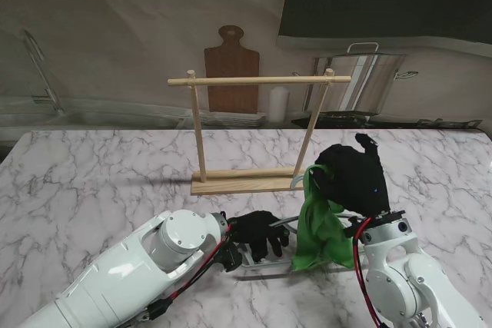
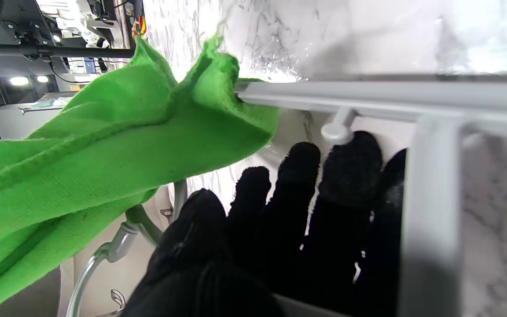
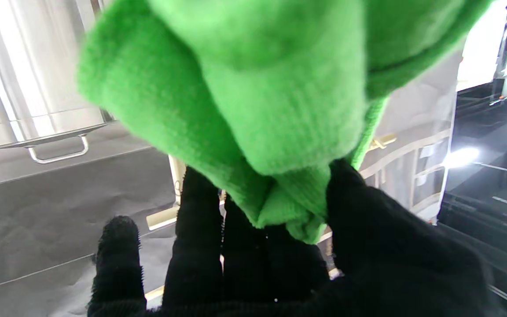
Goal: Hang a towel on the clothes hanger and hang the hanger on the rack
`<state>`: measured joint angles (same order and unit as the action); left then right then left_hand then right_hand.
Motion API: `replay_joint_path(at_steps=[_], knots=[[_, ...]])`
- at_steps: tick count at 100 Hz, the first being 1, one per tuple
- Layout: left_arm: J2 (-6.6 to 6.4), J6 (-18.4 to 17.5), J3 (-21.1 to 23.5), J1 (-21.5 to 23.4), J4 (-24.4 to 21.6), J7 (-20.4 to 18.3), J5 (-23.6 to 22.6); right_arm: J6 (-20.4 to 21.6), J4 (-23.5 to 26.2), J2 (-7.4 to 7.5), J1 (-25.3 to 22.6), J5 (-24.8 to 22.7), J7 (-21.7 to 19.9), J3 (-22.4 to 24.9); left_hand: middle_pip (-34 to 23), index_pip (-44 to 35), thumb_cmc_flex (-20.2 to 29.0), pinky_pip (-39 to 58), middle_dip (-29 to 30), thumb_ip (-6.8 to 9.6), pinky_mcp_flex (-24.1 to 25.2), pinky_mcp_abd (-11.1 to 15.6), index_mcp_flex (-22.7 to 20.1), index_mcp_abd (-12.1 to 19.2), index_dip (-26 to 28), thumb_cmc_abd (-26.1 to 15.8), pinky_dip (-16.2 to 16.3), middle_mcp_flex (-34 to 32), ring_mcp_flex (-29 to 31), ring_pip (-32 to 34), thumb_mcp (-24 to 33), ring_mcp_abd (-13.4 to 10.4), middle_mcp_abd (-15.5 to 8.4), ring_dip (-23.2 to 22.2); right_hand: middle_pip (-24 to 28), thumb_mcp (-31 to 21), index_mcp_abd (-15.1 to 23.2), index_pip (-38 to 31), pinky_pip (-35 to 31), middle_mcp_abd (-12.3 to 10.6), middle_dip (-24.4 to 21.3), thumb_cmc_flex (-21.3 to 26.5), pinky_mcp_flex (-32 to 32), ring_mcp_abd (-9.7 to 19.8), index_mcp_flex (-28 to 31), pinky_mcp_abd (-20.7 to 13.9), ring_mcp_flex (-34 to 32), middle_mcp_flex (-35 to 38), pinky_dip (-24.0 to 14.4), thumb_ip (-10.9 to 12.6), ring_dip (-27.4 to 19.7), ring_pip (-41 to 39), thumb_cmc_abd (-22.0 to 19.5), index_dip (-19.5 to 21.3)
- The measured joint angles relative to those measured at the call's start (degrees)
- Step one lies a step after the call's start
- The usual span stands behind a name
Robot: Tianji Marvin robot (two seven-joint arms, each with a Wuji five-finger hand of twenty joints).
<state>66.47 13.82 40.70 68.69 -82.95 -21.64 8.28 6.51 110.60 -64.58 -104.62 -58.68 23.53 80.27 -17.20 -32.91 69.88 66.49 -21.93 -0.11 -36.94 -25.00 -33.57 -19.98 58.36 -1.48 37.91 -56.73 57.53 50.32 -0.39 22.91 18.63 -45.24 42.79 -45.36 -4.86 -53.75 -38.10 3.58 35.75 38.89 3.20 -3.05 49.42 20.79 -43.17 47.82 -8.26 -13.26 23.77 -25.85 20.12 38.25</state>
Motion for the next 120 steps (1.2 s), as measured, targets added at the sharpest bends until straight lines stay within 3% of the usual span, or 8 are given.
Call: replay_joint_path(at_steps=[14, 36, 66, 89, 101, 120], knots=[[-0.32, 0.32, 0.17, 0.02, -0.2, -1.02, 0.38, 3.98, -1.79, 0.35, 0.96, -0.56, 0.75, 1.46, 0.0, 0.01, 0.0, 0.0, 0.0, 0.0, 0.0, 0.0, 0.0, 0.0, 0.0, 0.0, -0.01, 0.0, 0.0, 0.0, 0.0, 0.0, 0.0, 0.0, 0.0, 0.15, 1.07, 0.01, 0.48, -0.91, 0.0, -0.61, 0.0, 0.43, -0.05, 0.0, 0.0, 0.0, 0.22, 0.0, 0.0, 0.22, -0.15, 0.13], [-0.76, 0.6, 1.22, 0.32, -0.72, -2.92, 2.1, 13.52, -4.77, 0.58, 1.7, -1.03, 2.16, 4.63, 0.0, 0.06, 0.0, 0.0, 0.0, 0.0, 0.0, 0.0, 0.01, 0.0, 0.0, 0.0, -0.05, 0.0, 0.0, 0.0, 0.0, 0.0, 0.0, 0.0, 0.0, 1.1, 3.3, 0.03, 0.94, -3.02, 0.0, -1.35, 0.65, 2.33, -0.62, 0.0, -0.03, -0.02, 0.45, -0.02, 0.0, 0.86, -0.6, 0.23], [-1.79, 0.52, 1.77, 0.53, -1.46, -5.63, 2.04, 14.49, -6.35, 0.75, 1.32, -1.97, 6.08, 7.9, 0.0, 0.68, 0.0, 0.0, 0.0, 0.0, 0.0, 0.0, 0.01, 0.0, 0.0, 0.0, -0.07, 0.0, 0.0, 0.0, 0.0, 0.01, 0.01, 0.0, 0.0, 1.09, 3.45, 0.03, 0.95, -3.32, 0.0, -1.48, 0.69, 2.51, -0.63, -0.11, -0.07, -0.02, 0.73, -0.04, 0.0, 1.57, -0.6, 0.34], [-2.1, 0.2, 4.79, 3.33, -3.92, -3.17, -1.04, 14.26, -7.37, 1.06, -0.98, -1.93, 6.54, 6.85, 0.0, 0.71, 0.11, 0.0, 0.0, 0.01, 0.0, 0.0, 0.01, 0.0, 0.0, 0.0, -0.08, 0.0, 0.0, 0.0, 0.03, 0.04, 0.01, 0.0, 0.0, 1.08, 4.17, 0.03, 0.96, -3.65, 0.07, -2.03, 0.69, 2.71, -1.25, -0.44, -0.07, -0.01, 0.74, -0.06, 0.0, 1.61, -1.1, 0.75], [-2.57, 0.28, 6.64, 4.6, -5.79, -3.41, -1.1, 14.25, -7.53, 1.3, -2.3, -5.85, 6.84, 6.96, 0.0, 0.74, 0.11, 0.0, 0.0, 0.01, 0.0, 0.0, 0.02, -0.01, 0.0, 0.0, -0.08, 0.0, 0.0, 0.0, 0.03, 0.04, 0.01, 0.0, 0.0, 1.07, 4.18, 0.03, 0.96, -3.66, 0.07, -2.06, 0.69, 2.71, -1.25, -0.45, -0.34, 0.02, 0.77, -0.06, 0.0, 1.62, -1.1, 0.75], [-2.95, 0.08, 8.06, 5.69, -7.11, -2.62, -2.85, 12.99, -7.49, 1.46, -3.92, -5.16, 5.89, 8.16, 0.0, 0.75, 0.16, 0.0, 0.0, 0.02, 0.0, 0.0, 0.02, -0.01, 0.0, 0.0, -0.08, 0.0, 0.0, 0.01, 0.03, 0.05, 0.01, 0.0, 0.0, 1.04, 4.18, 0.03, 0.96, -3.66, 0.1, -2.07, 0.69, 2.71, -1.25, -0.47, -0.34, 0.02, 0.95, -0.07, 0.0, 1.68, -1.1, 0.75]])
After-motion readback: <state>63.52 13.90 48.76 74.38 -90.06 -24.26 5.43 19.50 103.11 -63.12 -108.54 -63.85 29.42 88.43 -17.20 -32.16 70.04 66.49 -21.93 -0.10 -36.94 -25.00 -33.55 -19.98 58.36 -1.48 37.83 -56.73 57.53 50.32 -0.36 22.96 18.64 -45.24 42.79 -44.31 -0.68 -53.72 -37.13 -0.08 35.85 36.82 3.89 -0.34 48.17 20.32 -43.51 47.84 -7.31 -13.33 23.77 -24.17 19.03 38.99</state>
